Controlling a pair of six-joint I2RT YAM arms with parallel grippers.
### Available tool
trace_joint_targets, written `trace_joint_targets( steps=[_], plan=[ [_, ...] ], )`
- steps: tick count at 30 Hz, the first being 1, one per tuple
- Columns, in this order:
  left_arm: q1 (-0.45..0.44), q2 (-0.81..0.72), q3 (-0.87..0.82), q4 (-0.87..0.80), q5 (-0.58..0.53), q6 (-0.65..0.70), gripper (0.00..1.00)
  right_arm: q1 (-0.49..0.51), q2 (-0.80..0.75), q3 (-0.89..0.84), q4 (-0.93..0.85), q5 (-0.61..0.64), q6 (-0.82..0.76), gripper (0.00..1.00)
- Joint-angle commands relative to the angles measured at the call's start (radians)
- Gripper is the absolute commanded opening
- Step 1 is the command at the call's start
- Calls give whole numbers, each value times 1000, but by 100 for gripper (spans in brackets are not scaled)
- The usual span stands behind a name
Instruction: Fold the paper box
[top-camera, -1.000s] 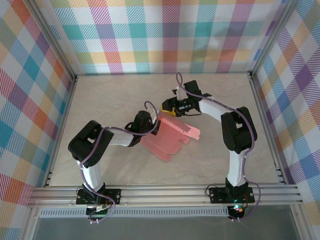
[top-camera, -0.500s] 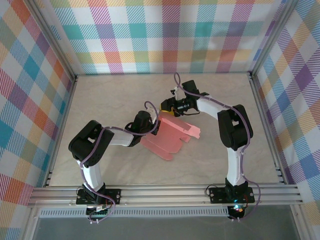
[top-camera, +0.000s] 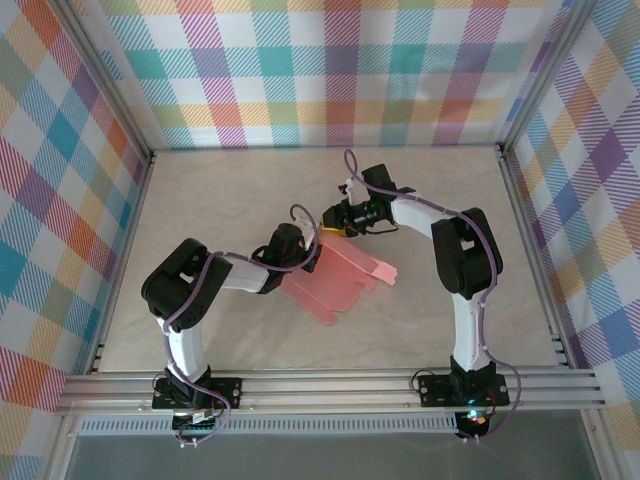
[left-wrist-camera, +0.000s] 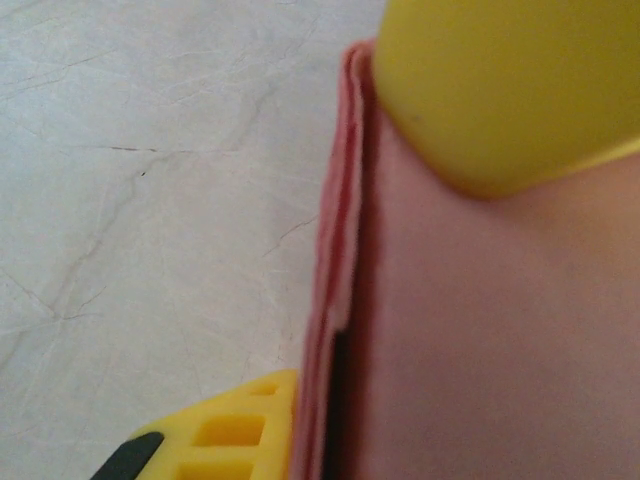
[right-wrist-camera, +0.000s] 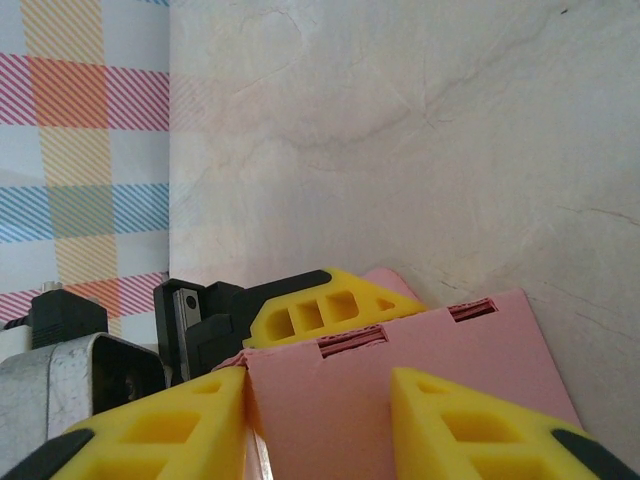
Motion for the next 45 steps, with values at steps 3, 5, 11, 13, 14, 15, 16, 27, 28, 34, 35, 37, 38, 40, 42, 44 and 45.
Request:
trace_joint_targets(
  steps=[3, 5, 11, 13, 14, 15, 16, 27, 28, 34, 35, 37, 38, 40, 42, 44, 45],
  plan=[
    [-4, 4, 0, -6, 10, -16, 14, 11, 6, -38, -30, -15, -8, 44],
    [-4, -2, 3, -11, 13, -16, 14, 8, -11, -57, 13, -37, 17, 48],
    [-4, -3, 6, -12, 12, -24, 12, -5, -30, -76, 9, -12, 14, 43],
    [-4, 0, 9, -13, 10, -32, 12, -4, -22, -85, 17, -17, 17, 44],
    [-3, 1, 11, -15, 8, -37, 11, -3, -18, -90, 27, -30, 24, 44],
    [-4, 5, 14, -20, 4, -45, 10, 0, -15, -94, 34, -40, 33, 45],
    [-4, 6, 21, -27, -1, -51, 9, 3, -13, -98, 42, -43, 44, 45],
    [-3, 33, 69, -59, -9, -89, 8, 14, -115, -250, 204, 48, 236, 46],
    [-4, 30, 66, -58, -8, -86, 8, 10, -129, -248, 194, 63, 229, 49],
    [-3, 7, 52, -71, -9, -91, 6, -39, -224, -237, 184, 136, 253, 69],
    [-3, 5, 53, -71, -8, -99, 6, -48, -242, -238, 177, 153, 254, 73],
    [0, 3, 54, -73, -3, -115, 5, -68, -285, -246, 165, 189, 256, 78],
    [2, 5, 58, -75, 2, -128, 5, -78, -313, -256, 163, 207, 255, 79],
    [4, 1, 60, -75, 12, -155, 4, -97, -367, -276, 146, 251, 246, 80],
    [5, 1, 67, -75, 21, -186, 4, -113, -438, -307, 128, 315, 232, 80],
    [7, -5, 73, -77, 24, -230, 2, -130, -506, -341, 122, 371, 224, 80],
    [7, -8, 80, -79, 25, -261, 0, -138, -546, -360, 120, 402, 222, 80]
  ],
)
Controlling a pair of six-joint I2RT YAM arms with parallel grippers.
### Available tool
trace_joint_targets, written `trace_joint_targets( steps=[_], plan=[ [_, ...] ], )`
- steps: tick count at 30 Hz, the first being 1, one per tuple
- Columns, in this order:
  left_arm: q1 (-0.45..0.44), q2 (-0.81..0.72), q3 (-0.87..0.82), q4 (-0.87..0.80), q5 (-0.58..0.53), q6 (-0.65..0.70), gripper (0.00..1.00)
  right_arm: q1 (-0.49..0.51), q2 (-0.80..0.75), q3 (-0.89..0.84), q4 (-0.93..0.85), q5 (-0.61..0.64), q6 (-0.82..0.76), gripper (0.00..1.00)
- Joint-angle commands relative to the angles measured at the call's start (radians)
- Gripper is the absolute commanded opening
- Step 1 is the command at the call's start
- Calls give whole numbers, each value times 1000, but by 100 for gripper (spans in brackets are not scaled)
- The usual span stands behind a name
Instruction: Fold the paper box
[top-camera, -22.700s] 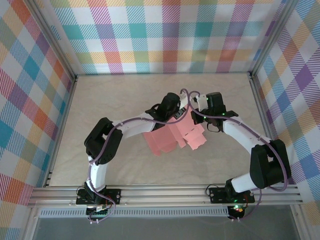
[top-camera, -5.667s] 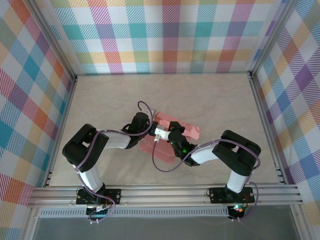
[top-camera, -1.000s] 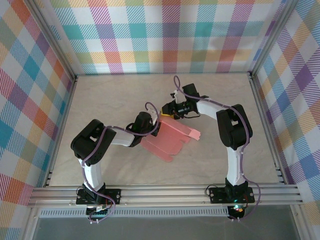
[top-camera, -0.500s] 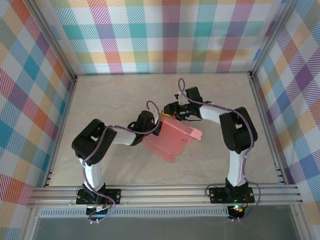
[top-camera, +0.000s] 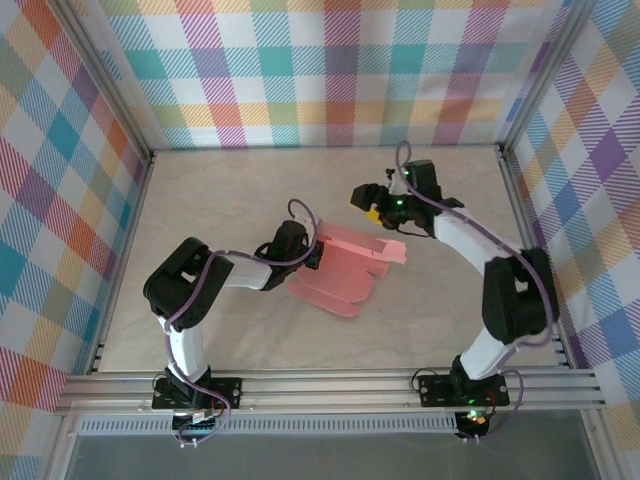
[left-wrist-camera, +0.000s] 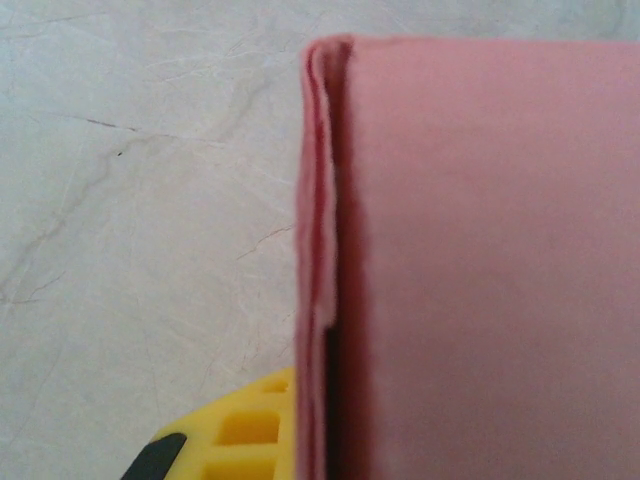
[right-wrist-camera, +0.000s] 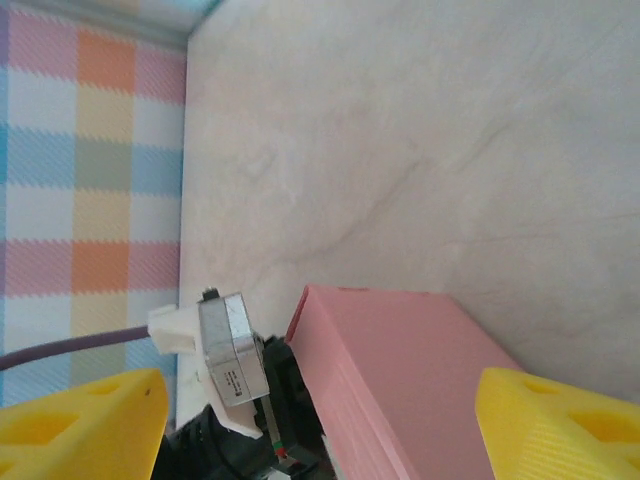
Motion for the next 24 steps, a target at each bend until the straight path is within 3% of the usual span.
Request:
trace_joint_targets(
  steps=[1, 9, 16, 20, 24],
  plan=[
    [8, -19, 43, -29, 10, -119, 0, -25, -114, -63, -36, 138, -24, 80],
    [11, -32, 81, -54, 0, -373, 0, -58, -414, -235, -28, 385, -60, 80],
    [21, -17, 68, 1, 24, -603, 0, -64, -552, -335, -62, 467, -35, 79],
    [34, -8, 66, 47, 88, -680, 0, -90, -605, -401, -28, 429, 23, 79],
    [55, 8, 84, 76, 190, -738, 0, -189, -624, -483, 109, 237, 131, 77]
  ],
)
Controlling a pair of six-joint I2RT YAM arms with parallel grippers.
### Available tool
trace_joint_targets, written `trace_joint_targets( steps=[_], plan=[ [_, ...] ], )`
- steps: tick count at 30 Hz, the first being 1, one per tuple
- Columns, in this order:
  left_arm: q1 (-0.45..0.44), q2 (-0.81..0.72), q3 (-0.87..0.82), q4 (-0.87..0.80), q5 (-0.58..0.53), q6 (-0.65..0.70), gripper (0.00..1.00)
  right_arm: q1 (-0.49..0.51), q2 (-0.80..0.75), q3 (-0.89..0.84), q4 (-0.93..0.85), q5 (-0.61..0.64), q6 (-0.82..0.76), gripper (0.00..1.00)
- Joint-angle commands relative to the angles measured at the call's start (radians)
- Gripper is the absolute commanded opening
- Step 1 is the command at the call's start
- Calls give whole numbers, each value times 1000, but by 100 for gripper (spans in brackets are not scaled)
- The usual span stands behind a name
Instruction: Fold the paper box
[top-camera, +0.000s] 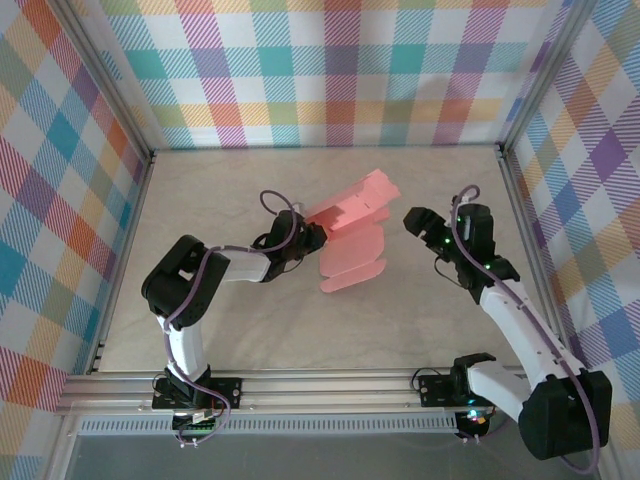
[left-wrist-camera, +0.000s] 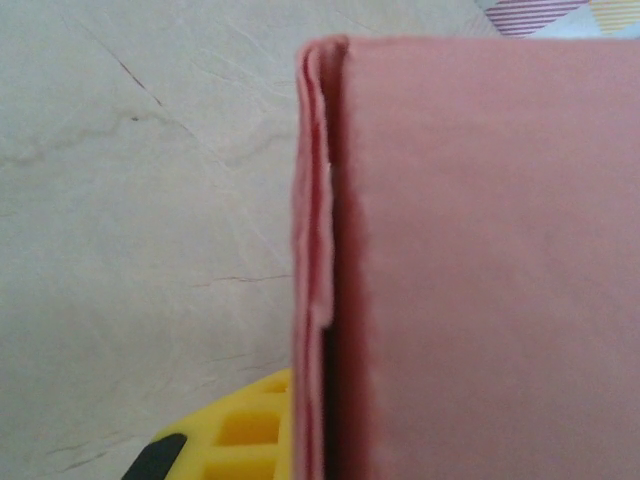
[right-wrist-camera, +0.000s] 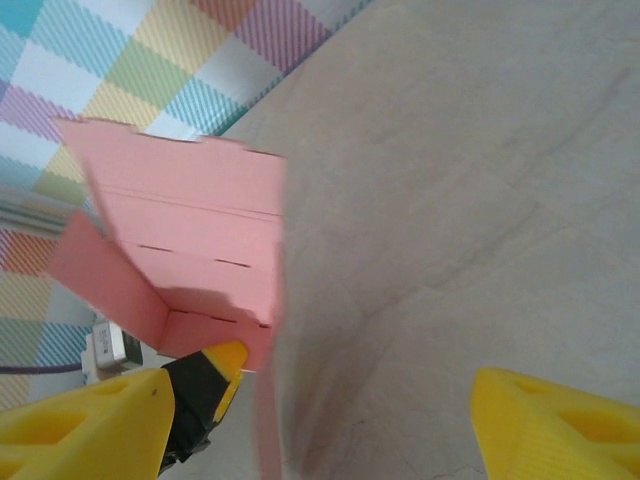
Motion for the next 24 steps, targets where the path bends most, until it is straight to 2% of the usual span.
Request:
trace_joint_targets(
  steps=[1, 5, 13, 24],
  plan=[
    [23, 14, 23, 88, 122, -107, 0, -70, -14, -58, 142, -166, 110, 77],
    [35, 27, 29, 156, 191, -161, 0, -129, 28, -104, 268, -325, 164, 77],
    [34, 29, 58, 205, 294, -137, 0, -132, 180, -49, 412, -576, 163, 76],
    [24, 49, 72, 238, 345, -125, 0, -98, 252, 21, 464, -638, 171, 75]
  ],
)
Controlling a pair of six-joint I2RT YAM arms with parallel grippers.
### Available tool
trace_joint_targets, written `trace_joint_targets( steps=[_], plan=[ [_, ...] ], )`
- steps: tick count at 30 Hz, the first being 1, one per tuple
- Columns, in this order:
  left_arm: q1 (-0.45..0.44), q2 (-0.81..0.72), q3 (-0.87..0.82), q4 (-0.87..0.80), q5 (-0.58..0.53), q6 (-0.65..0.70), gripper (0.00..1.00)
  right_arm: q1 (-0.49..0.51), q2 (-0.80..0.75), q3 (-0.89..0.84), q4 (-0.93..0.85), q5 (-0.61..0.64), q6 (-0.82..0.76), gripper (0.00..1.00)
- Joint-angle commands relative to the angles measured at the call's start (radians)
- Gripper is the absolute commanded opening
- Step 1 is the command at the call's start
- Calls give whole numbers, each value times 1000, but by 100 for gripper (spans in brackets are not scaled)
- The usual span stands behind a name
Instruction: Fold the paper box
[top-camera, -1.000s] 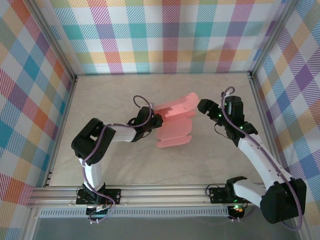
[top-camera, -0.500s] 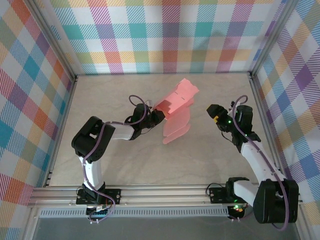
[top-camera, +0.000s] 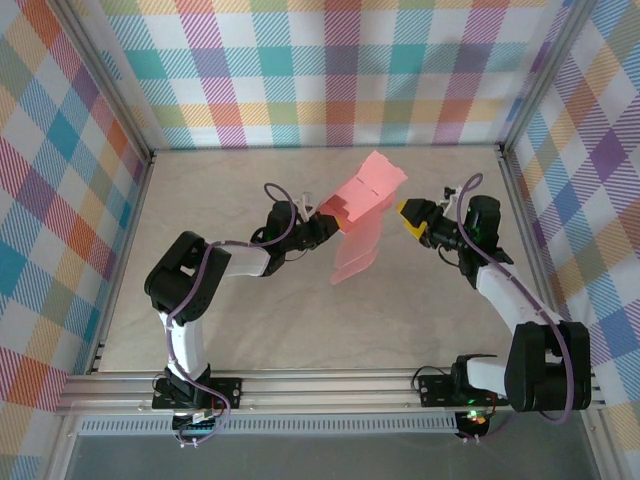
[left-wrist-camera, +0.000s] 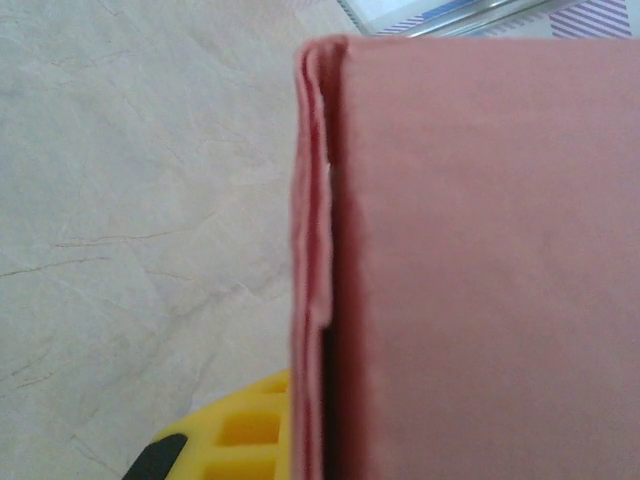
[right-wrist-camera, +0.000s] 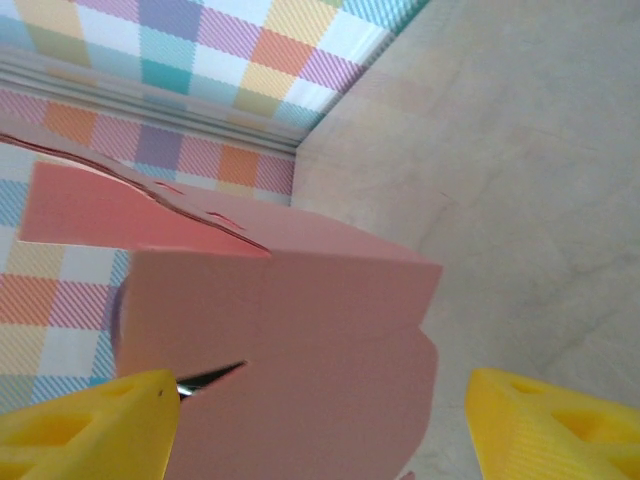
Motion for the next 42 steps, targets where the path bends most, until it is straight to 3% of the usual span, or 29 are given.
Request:
trace_joint_targets(
  steps=[1, 12, 18, 27, 30, 35, 42],
  plan=[
    [-5, 14, 25, 52, 32, 11, 0, 23, 28, 47, 50, -47, 2, 75],
    [-13, 15, 19, 64, 39, 25, 0, 110, 122, 147, -75, 0, -68, 74],
    [-13, 12, 15, 69, 35, 31, 0, 117, 142, 161, -163, 57, -57, 65],
    [-17, 7, 9, 39, 22, 70, 0, 132, 161, 181, -222, 76, -36, 42],
    [-29, -19, -12, -26, -48, 162, 0, 134, 151, 188, -262, 96, -49, 38],
    [-31, -88, -87, -47, -189, 292, 0, 133, 117, 180, -296, 120, -58, 48],
    [-33, -116, -104, -59, -227, 382, 0, 134, 130, 170, -257, 87, -19, 39]
  ],
)
